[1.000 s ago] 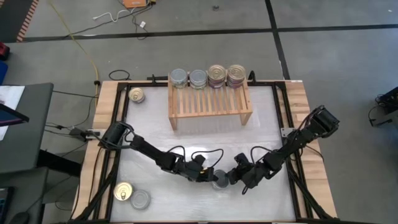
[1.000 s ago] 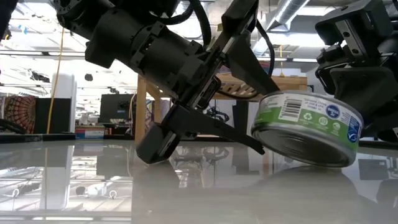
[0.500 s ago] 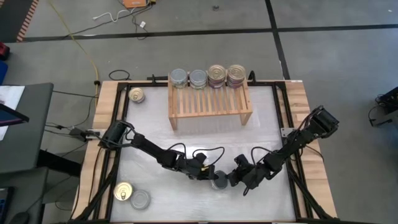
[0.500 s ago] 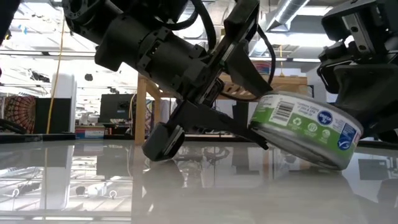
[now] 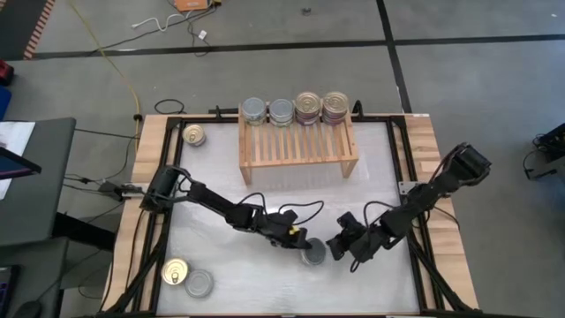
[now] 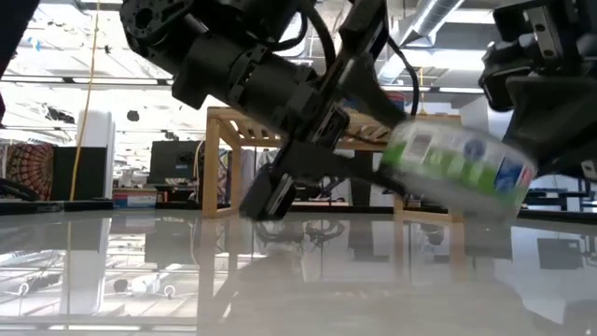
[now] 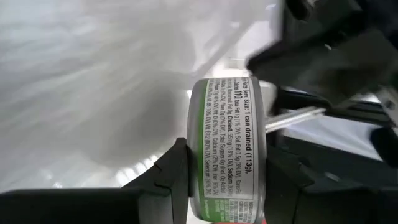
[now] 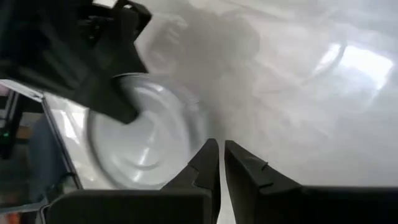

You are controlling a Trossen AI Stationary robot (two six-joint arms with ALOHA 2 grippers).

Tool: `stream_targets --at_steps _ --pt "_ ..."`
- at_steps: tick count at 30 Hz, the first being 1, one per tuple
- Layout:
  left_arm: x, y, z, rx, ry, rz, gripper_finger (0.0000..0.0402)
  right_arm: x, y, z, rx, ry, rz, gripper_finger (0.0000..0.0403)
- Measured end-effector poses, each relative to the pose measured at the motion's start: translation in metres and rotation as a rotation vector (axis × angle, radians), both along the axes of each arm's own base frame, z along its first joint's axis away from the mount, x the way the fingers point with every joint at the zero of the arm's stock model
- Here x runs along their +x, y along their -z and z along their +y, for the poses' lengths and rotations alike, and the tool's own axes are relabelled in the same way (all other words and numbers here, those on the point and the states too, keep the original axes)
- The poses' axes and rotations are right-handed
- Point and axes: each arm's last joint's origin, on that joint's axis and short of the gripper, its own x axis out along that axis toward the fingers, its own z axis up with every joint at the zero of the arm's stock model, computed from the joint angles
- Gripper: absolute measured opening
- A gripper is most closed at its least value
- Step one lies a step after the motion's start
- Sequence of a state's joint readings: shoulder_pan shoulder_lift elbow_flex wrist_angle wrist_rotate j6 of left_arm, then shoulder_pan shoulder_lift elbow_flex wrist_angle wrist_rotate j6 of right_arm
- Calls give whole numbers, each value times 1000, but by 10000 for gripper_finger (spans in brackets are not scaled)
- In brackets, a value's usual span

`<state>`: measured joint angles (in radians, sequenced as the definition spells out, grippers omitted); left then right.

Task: Stack canned seafood by type on shelf
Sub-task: Put the green tuna can on the shelf

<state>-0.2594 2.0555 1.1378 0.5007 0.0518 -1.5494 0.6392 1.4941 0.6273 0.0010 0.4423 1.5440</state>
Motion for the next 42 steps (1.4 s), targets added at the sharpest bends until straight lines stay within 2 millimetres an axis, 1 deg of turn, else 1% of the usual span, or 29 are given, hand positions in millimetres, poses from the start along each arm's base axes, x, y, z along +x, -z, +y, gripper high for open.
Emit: stream_targets --at_steps 2,8,13,18,23,27,32,35,38,40,42 --pt "2 -3 4 8 4 -23 134 -6 -7 -4 -14 3 21 53" --pt "5 -5 18 25 39 -46 134 -30 -25 -15 -40 13 92 53" --pt "9 -9 32 0 66 -75 134 -54 -38 -24 -42 42 158 53" --pt "14 -20 48 3 92 -205 134 -75 -43 -32 -52 99 242 53" --pt "20 -34 66 -6 72 -336 134 -84 -41 -36 -50 170 294 53" --pt "32 -52 75 22 138 -370 134 -86 -41 -36 -20 225 301 54" --pt "53 -87 75 165 253 -339 135 -86 -41 -36 11 266 297 62" --pt "62 -113 74 302 332 -302 135 -86 -41 -37 35 300 295 67" --pt "65 -141 75 466 393 -274 136 -85 -39 -36 47 328 299 69" --pt "65 -158 78 593 383 -251 136 -84 -37 -35 46 349 308 69" --pt "65 -172 86 697 334 -212 136 -83 -33 -34 47 373 317 69"
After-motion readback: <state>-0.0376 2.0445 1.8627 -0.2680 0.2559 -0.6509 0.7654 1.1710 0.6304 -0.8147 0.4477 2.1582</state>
